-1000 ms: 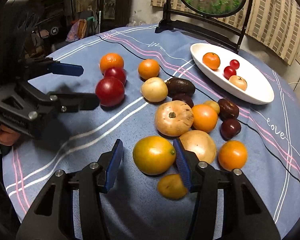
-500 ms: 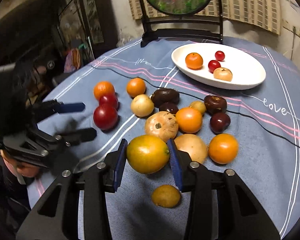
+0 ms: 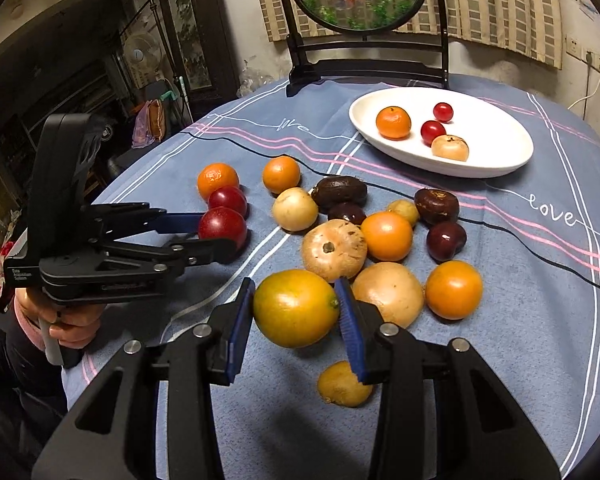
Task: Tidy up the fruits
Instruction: 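Grasp a yellow lemon-like fruit with the right tool while the left tool grasps a dark red plum, then carry the yellow fruit and the plum onto the white plate and release both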
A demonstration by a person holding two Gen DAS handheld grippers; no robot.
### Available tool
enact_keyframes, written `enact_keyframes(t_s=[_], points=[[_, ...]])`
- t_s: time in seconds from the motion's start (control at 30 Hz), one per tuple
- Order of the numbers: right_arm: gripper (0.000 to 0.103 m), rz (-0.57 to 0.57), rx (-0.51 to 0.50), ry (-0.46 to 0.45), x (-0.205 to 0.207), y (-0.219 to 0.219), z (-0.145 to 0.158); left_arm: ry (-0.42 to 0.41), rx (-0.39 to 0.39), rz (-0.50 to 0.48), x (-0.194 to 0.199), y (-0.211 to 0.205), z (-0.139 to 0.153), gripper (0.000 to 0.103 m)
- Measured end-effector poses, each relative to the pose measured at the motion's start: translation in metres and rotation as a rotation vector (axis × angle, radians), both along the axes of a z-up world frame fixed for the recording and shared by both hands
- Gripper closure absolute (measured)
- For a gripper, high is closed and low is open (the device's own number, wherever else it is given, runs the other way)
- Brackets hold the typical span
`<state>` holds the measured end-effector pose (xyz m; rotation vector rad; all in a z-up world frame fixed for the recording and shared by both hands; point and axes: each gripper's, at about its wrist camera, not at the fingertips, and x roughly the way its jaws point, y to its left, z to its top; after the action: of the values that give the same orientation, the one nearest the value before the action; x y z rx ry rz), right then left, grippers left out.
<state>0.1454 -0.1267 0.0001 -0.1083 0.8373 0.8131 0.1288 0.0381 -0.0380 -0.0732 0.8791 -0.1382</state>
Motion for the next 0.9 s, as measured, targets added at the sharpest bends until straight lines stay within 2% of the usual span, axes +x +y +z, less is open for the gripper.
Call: enact_keyframes(t_s=[0.17, 0.3, 0.57, 0.73, 0.9], points=[[0.061, 0.001, -0.004, -0.004, -0.001, 0.001, 0.000, -0.001, 0.007, -0.004, 0.003, -0.003, 0.000, 0.054], [0.061, -0.001, -0.009, -0.001, -0.003, 0.000, -0.001, 0.008, -0.012, 0.010, 0.004, 0.002, -0.002, 0.061], [0.061, -0.018, 0.002, -0.012, -0.002, -0.004, 0.000, 0.006, -0.034, 0.018, 0.002, 0.005, -0.002, 0.062], [0.061, -0.049, 0.062, -0.036, 0.003, -0.012, 0.008, -0.052, -0.047, 0.023, -0.007, 0.005, 0.010, 0.062], [0.061, -0.160, 0.150, -0.076, 0.027, -0.027, 0.028, -0.061, -0.131, -0.023, 0.011, 0.005, 0.034, 0.062]])
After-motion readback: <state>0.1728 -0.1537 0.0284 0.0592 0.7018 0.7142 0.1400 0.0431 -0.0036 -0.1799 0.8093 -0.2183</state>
